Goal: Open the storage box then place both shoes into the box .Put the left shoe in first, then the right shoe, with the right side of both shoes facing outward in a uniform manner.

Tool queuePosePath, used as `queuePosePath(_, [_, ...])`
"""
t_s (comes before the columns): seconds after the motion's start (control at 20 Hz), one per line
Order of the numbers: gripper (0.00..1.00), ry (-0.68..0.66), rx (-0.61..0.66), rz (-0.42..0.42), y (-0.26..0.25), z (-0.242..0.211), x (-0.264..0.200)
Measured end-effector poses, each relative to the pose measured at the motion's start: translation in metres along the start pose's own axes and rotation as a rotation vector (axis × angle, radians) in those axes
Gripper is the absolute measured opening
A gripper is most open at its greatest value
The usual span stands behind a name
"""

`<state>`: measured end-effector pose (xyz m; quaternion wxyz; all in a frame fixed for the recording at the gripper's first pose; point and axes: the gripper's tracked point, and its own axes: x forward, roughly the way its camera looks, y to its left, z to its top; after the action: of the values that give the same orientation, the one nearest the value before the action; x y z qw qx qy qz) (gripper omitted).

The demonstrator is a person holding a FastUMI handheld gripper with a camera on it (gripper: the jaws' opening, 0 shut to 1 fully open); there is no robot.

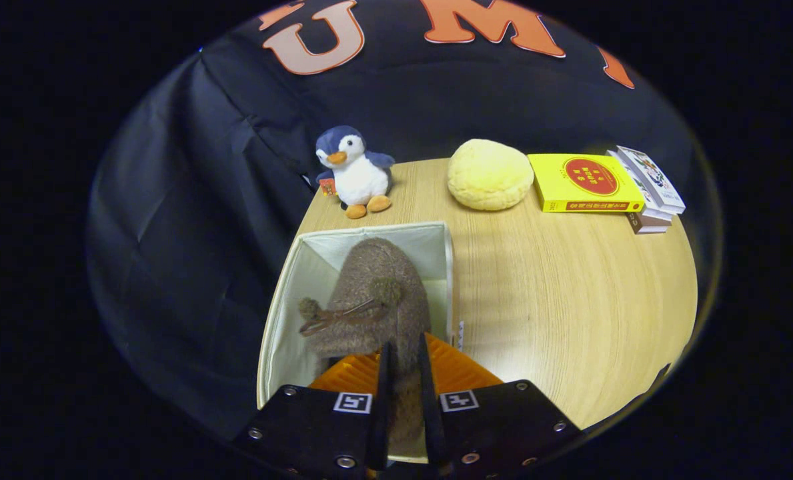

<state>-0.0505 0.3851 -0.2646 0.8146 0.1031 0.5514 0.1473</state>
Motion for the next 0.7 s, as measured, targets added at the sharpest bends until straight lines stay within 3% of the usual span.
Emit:
queuePosePath(0.25, [0.45, -0.067, -0.014, 0.053, 0.007, 0.018, -0.033])
queuePosePath(0.4, [0.53, -0.144, -0.031, 0.074, 0.000, 0.037, -0.063])
queuePosePath(0.7, [0.73, -0.252, -0.095, 0.058, -0.053, 0.055, -0.120])
